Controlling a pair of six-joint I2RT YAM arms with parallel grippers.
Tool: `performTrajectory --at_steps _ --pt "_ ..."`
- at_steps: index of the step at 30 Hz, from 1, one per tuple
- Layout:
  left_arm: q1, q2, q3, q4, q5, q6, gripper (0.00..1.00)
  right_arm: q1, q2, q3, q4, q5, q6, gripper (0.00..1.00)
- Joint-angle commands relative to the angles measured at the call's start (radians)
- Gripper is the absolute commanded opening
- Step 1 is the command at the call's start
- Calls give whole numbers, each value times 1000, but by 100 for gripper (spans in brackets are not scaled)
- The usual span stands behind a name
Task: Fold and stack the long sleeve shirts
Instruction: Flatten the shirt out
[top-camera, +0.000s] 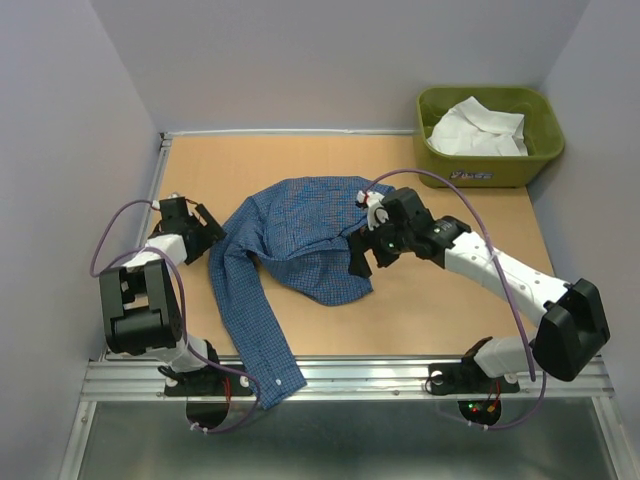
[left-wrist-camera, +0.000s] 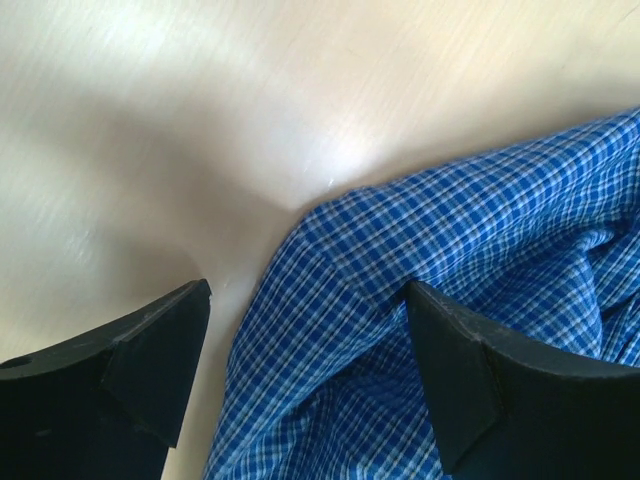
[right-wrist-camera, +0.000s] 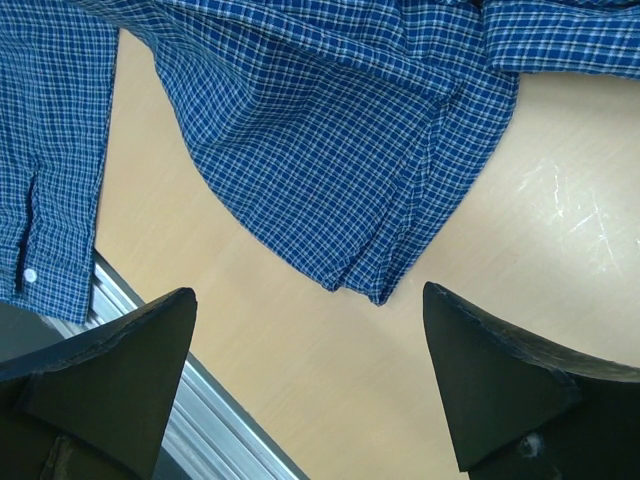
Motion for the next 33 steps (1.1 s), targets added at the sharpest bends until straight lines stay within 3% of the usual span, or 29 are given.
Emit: performTrajectory --at_steps 1,8,12,15,19,21,33 --pt "5 53 -6 84 89 -6 87 41 31 73 35 -18 -37 99" --pt "-4 131 -15 113 183 -19 70 107 99 133 47 -12 -129 99" --pt "-19 136 -23 116 181 -30 50 107 140 181 64 -9 -207 100" --pt "-31 142 -21 118 192 -27 42 107 183 228 78 -17 -243 100" --pt "-39 147 -7 112 204 -7 10 107 266 267 81 -58 -287 99" --pt "-41 140 3 101 204 5 0 107 301 274 87 -40 -315 99" --pt "-39 5 46 12 57 96 0 107 431 362 120 41 -424 90"
